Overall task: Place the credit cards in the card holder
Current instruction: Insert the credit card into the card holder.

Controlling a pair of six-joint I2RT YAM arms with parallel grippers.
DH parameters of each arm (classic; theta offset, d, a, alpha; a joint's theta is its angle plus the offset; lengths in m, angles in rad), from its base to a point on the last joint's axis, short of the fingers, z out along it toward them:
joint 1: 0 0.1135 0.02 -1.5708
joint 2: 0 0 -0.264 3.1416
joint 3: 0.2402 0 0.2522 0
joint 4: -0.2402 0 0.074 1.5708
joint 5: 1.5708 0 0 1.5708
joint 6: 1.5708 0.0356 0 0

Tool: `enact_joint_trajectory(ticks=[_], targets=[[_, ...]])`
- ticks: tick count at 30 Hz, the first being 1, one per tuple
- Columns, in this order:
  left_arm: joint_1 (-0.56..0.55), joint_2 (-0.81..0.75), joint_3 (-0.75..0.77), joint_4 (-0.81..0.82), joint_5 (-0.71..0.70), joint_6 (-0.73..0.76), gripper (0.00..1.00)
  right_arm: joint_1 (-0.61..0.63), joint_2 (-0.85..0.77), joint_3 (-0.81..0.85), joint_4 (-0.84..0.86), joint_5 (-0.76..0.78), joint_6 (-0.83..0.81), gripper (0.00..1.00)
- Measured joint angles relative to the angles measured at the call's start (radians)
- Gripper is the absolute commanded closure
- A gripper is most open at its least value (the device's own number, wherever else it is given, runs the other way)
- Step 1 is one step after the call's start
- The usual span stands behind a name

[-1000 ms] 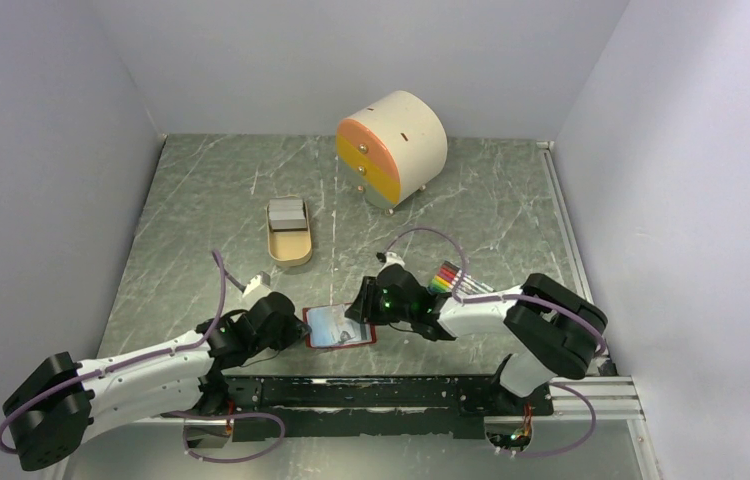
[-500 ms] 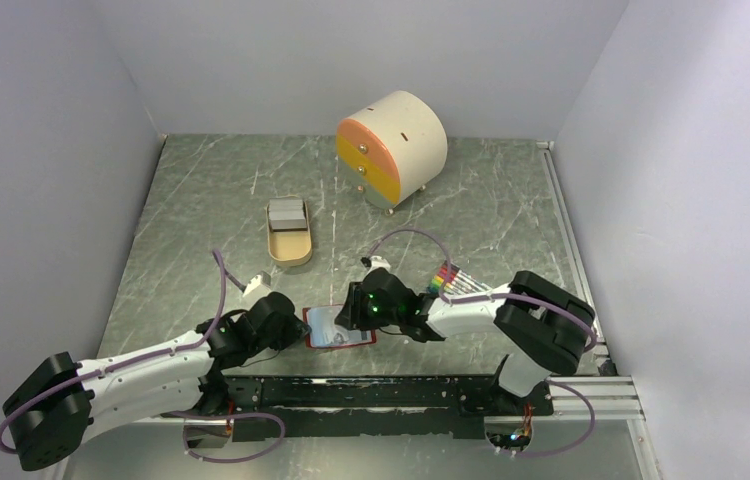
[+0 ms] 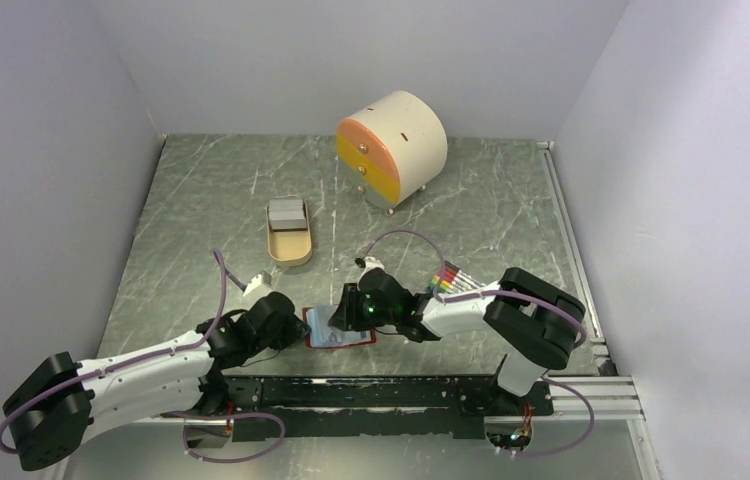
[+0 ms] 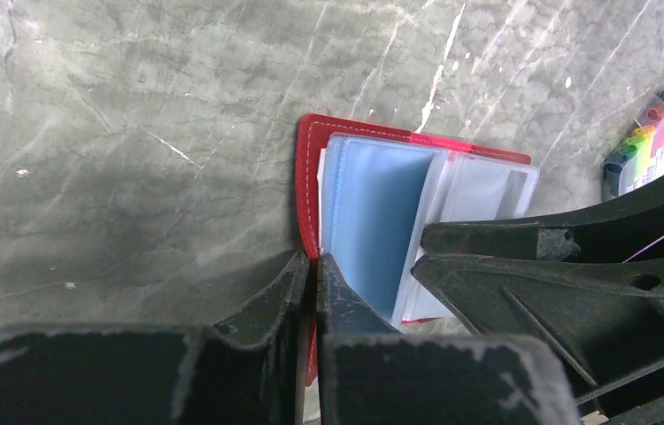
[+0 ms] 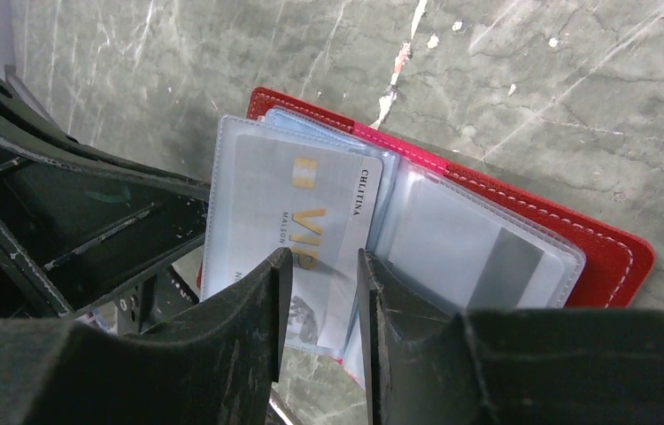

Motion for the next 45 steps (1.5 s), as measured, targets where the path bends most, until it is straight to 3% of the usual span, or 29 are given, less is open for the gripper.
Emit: enact_joint_trajectory(ticks=[26, 33, 45], targets=[[0.0, -0.022, 0.0, -0.006, 0.0, 0.01, 0.91, 0.002, 0.011, -0.031, 0.099, -0.061, 0.008, 0.58], [0.0, -0.072, 0.0, 0.002, 0.002, 0.031, 0.91, 0.002, 0.019, -0.022, 0.105, -0.081, -0.006, 0.51], [0.0, -0.089, -0.018, 0.108, 0.022, 0.092, 0.91, 0.0, 0.027, -0.032, 0.2, -0.137, 0.006, 0.31]])
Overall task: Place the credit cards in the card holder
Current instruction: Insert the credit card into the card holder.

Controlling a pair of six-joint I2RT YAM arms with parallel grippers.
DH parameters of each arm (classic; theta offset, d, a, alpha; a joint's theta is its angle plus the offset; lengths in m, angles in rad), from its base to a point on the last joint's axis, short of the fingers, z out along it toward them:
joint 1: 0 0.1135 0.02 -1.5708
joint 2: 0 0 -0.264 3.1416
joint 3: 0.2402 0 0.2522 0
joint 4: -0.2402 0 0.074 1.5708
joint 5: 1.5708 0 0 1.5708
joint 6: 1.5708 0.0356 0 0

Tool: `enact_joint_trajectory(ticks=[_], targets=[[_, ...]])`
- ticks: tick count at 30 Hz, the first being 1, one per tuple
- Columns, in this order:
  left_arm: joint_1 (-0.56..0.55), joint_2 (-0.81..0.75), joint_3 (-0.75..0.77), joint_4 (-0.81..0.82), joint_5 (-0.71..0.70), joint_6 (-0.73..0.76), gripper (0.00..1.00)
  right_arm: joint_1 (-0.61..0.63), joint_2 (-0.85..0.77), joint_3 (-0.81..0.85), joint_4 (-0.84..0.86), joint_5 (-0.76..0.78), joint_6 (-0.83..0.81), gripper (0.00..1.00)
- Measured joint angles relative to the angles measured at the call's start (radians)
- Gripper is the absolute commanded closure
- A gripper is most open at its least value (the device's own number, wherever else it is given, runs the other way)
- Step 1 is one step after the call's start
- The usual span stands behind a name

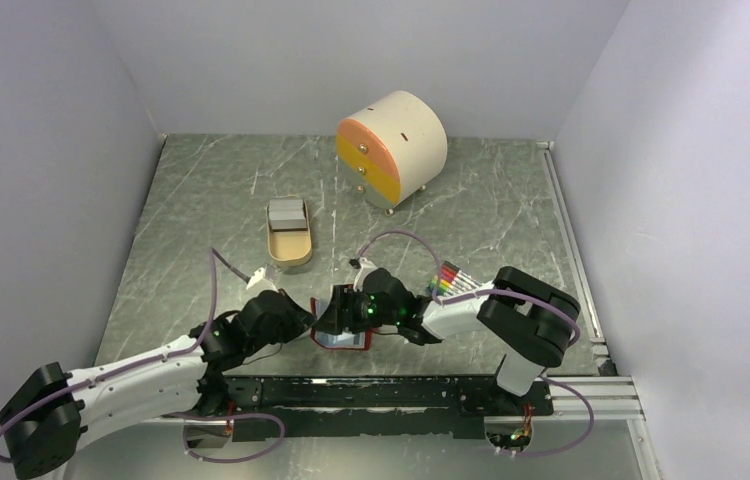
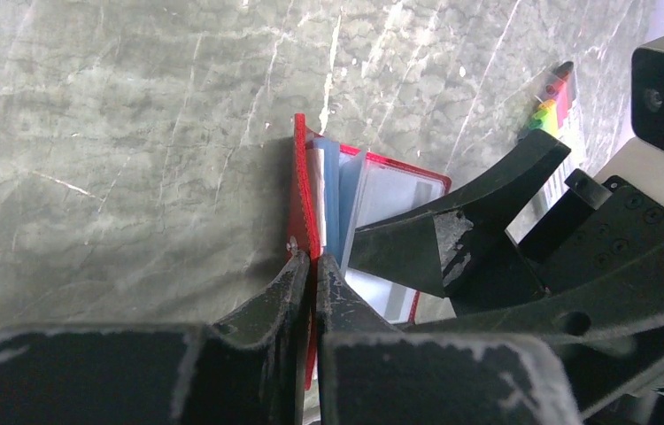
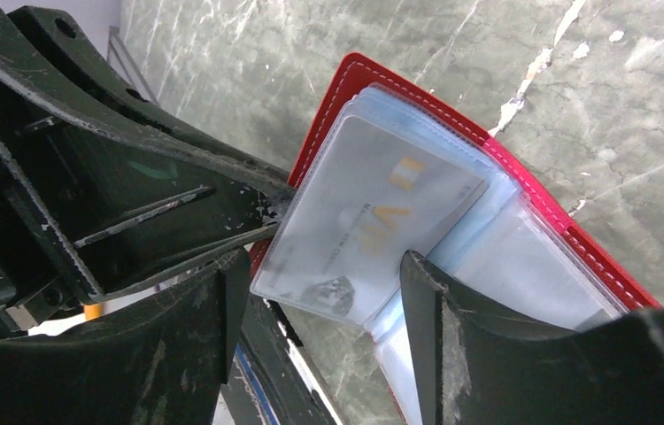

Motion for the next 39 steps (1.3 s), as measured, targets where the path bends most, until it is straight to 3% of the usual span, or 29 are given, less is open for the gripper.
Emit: enact_joint_trajectory(ticks=[10, 21, 28, 39], targets=[[0.0, 0.052, 0.009, 0.045, 0.004, 0.018, 0.91, -0.011, 0.0, -0.026, 0.032, -0.002, 0.048, 0.36], [0.0, 0.046, 0.009, 0.065, 0.018, 0.019, 0.91, -0.033, 0.008, -0.085, 0.14, -0.015, 0.136, 0.28], [0.0, 0.053, 0.009, 0.064, 0.032, 0.02, 0.91, -0.053, 0.008, -0.11, 0.216, -0.011, 0.204, 0.28], [0.0, 0.04, 0.009, 0.067, 0.042, 0.037, 0.91, -0.056, 0.015, -0.085, 0.16, 0.031, 0.225, 0.4]])
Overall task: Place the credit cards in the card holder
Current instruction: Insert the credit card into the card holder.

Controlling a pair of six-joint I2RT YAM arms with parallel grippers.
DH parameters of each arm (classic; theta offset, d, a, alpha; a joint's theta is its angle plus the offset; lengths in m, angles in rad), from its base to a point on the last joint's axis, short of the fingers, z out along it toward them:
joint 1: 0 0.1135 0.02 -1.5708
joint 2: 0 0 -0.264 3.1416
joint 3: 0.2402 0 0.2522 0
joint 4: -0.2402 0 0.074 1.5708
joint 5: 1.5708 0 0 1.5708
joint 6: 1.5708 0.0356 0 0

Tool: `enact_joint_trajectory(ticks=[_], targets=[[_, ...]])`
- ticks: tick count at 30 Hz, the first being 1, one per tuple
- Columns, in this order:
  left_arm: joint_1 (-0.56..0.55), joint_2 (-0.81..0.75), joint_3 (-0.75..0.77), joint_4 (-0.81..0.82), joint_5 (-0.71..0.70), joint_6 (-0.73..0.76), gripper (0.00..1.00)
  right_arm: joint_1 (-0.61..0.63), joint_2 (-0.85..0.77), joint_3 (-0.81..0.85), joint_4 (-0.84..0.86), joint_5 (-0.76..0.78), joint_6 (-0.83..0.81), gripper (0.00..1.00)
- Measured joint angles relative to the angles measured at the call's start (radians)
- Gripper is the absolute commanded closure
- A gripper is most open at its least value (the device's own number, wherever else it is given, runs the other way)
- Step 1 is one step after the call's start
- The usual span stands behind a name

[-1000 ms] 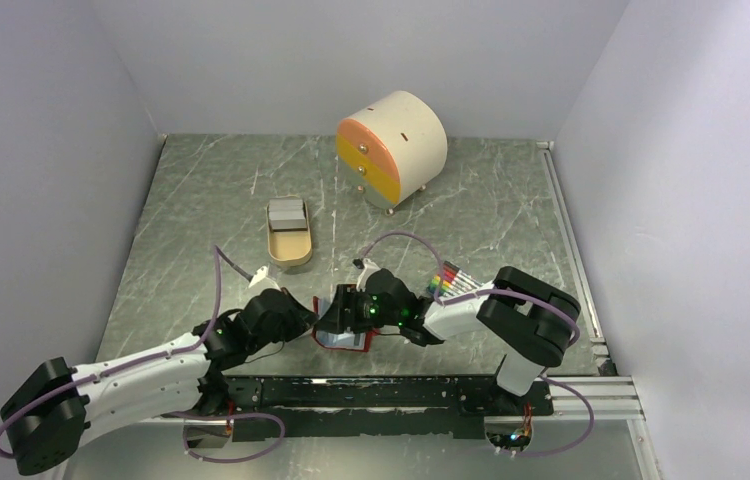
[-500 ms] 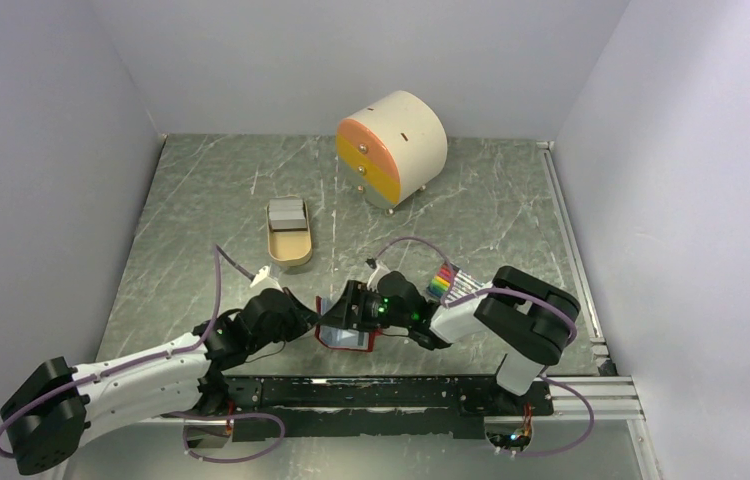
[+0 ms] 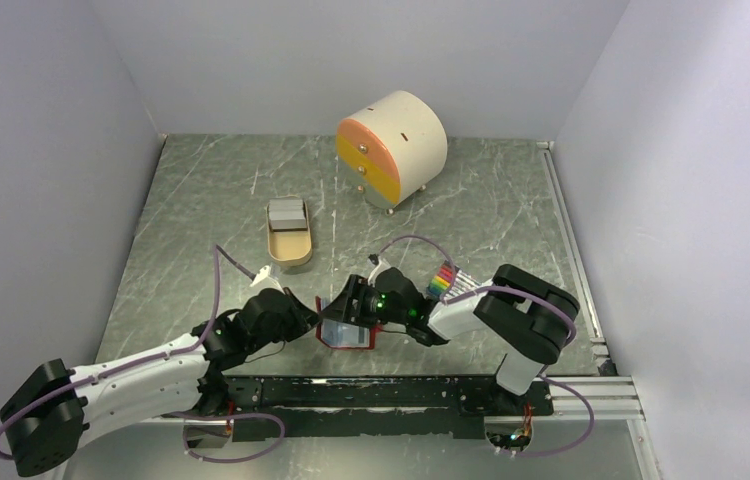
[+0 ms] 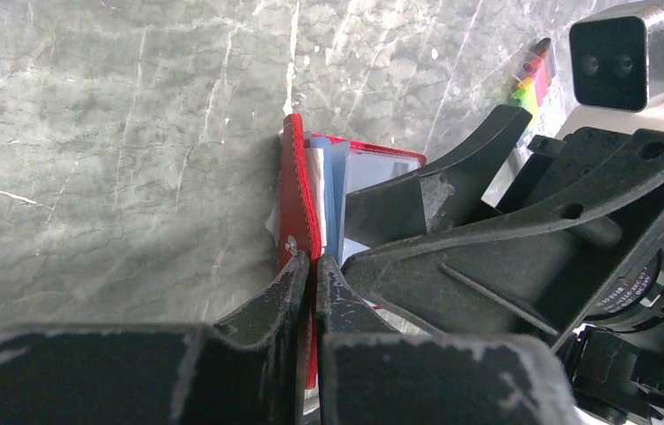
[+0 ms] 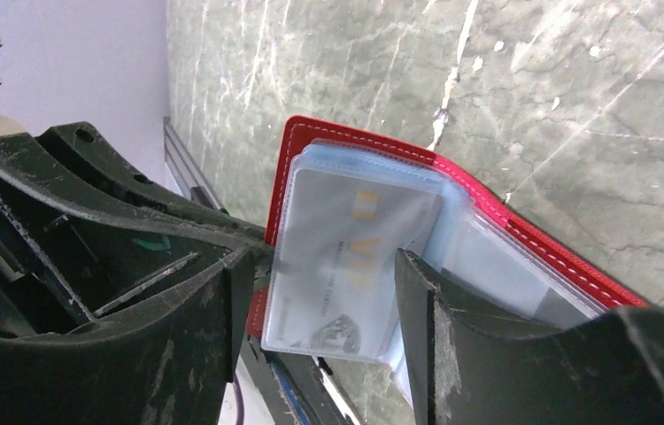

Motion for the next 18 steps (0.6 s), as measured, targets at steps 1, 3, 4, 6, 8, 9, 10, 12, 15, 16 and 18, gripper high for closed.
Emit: enact_joint_trajectory(ticks=[1, 3, 4, 6, 8, 9, 10, 12, 15, 16, 18], targets=[[0.0, -0.002, 0.0, 0.0, 0.002, 0.003, 0.91, 0.0, 0.0, 0.005, -0.015, 0.008, -0.003, 0.41], [0.0, -0.002, 0.0, -0.003, 0.002, 0.004, 0.91, -0.001, -0.001, 0.016, -0.037, 0.017, -0.01, 0.44], [0.0, -0.002, 0.0, -0.003, 0.002, 0.005, 0.91, -0.002, -0.001, 0.02, -0.046, 0.023, -0.013, 0.45], [0.0, -0.003, 0.0, -0.003, 0.002, 0.007, 0.91, -0.002, -0.002, 0.024, -0.058, 0.034, -0.018, 0.46], [0.0, -0.005, 0.0, -0.005, 0.003, 0.006, 0.91, -0.002, -0.008, 0.028, -0.082, 0.042, -0.027, 0.46], [0.0, -0.008, 0.0, -0.006, 0.004, 0.006, 0.91, -0.002, -0.012, 0.033, -0.095, 0.047, -0.034, 0.47], [0.0, -0.01, 0.0, -0.006, 0.004, 0.006, 0.91, -0.002, -0.016, 0.037, -0.108, 0.051, -0.042, 0.47], [-0.001, -0.016, 0.0, -0.006, 0.004, 0.006, 0.91, -0.002, -0.025, 0.05, -0.142, 0.058, -0.058, 0.47], [-0.002, -0.021, 0.0, -0.006, 0.004, 0.003, 0.91, -0.001, -0.039, 0.058, -0.177, 0.068, -0.08, 0.47], [-0.002, -0.021, 0.0, -0.006, 0.004, 0.002, 0.91, -0.001, -0.045, 0.058, -0.188, 0.072, -0.084, 0.47], [-0.004, -0.021, 0.0, -0.006, 0.004, -0.002, 0.91, -0.001, -0.057, 0.058, -0.21, 0.08, -0.096, 0.47]])
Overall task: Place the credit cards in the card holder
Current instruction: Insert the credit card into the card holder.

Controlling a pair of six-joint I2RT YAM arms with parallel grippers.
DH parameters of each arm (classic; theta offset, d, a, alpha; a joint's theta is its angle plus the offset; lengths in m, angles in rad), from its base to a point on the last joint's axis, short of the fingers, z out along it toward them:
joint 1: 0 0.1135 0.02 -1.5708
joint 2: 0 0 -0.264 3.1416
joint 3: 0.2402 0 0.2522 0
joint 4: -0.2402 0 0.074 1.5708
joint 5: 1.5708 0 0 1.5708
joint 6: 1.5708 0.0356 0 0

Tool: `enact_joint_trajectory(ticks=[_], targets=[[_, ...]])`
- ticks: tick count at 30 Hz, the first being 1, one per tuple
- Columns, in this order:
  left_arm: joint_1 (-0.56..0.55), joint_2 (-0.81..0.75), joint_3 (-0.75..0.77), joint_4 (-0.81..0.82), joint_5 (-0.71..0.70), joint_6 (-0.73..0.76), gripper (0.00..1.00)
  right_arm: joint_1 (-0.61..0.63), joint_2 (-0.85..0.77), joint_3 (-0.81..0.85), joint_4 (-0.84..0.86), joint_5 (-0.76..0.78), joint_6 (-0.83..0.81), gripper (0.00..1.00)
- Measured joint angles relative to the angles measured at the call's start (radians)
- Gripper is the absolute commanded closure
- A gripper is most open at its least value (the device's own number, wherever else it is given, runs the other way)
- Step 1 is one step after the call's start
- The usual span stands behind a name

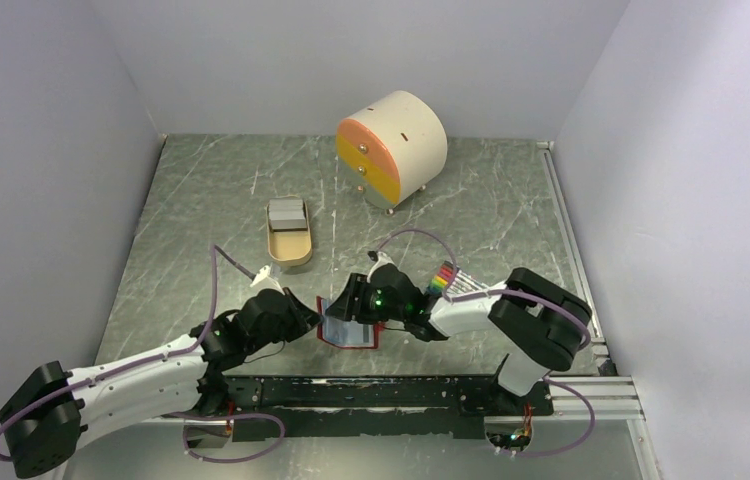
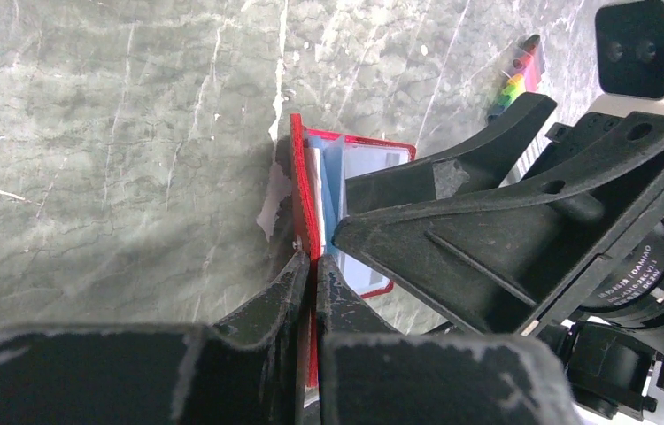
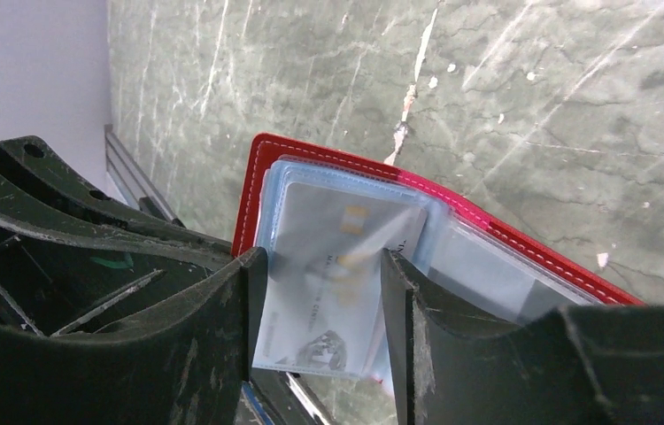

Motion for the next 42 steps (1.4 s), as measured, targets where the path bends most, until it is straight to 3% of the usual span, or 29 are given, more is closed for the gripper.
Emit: enact_joint_trajectory(ticks=[15, 23, 35, 42], targets=[[-0.002, -0.016, 0.0, -0.072, -0.014, -0.051, 0.91, 0.0, -0.12, -0.029, -0.121, 0.071, -0.056, 0.44], [-0.003, -0.034, 0.0, -0.07, -0.016, -0.063, 0.91, 0.023, -0.131, -0.007, -0.19, 0.097, -0.077, 0.31], [-0.008, -0.023, -0.006, -0.036, -0.014, -0.043, 0.91, 0.039, -0.055, 0.175, -0.309, 0.158, -0.044, 0.36], [-0.018, -0.012, -0.006, -0.026, -0.013, -0.033, 0.91, 0.039, -0.04, 0.188, -0.373, 0.19, -0.042, 0.39]])
